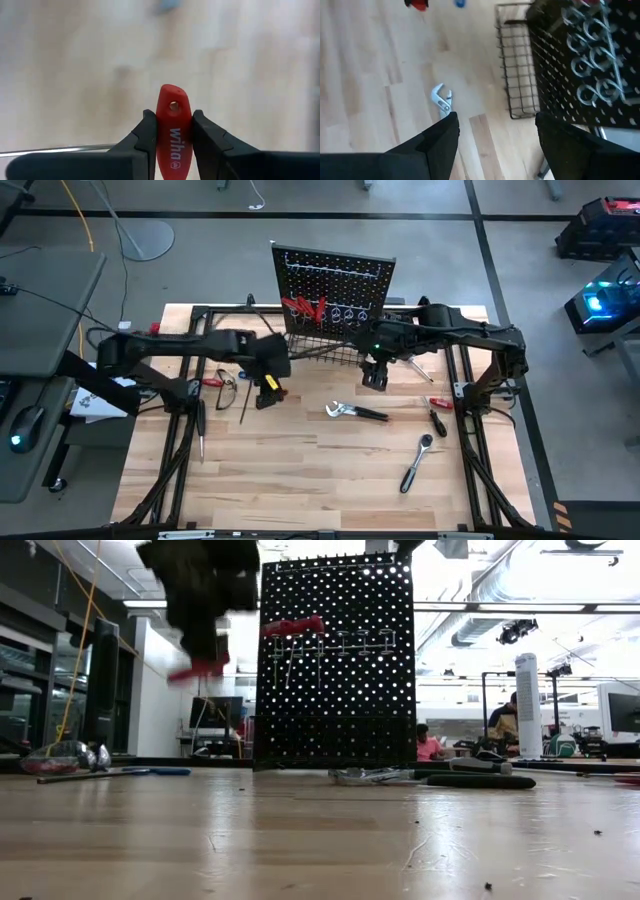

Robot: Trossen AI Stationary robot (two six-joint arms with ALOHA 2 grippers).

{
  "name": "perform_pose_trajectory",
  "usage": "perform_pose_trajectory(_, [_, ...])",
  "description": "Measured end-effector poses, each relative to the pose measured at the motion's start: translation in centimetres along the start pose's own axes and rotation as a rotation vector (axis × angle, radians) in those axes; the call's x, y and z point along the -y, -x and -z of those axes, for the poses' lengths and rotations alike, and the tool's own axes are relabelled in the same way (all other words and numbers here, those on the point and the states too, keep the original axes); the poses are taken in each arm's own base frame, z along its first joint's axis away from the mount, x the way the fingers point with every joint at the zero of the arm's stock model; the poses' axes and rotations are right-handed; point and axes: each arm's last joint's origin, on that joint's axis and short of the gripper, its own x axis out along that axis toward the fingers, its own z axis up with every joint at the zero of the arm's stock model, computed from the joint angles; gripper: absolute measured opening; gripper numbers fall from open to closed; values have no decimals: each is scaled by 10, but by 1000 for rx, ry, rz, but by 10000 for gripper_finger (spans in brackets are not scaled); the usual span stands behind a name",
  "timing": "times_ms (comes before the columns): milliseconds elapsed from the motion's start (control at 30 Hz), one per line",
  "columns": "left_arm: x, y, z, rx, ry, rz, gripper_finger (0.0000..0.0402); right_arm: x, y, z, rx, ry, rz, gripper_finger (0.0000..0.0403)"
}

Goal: Hang tools onto peg board
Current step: Hang the center red allen wrench on the pegboard

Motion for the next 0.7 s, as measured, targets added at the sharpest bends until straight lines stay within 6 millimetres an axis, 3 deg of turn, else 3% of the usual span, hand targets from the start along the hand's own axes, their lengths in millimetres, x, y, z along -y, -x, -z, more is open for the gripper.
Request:
perform_pose_trajectory(167, [27,61,-11,266,-48,220,76,-5,1,-13,131,79,-118,252])
perform_pose_trajectory(433, [51,153,-35,954,-76,344,76,-10,3,-49,464,-5,-142,252])
perform_pose_trajectory(600, [52,192,-36,1309,109,331,76,-19,5,-60,582,-75,-73,252])
perform_pose_trajectory(700, [48,201,-36,1433,319,338,76,-30,10,-65,668,-75,46,252])
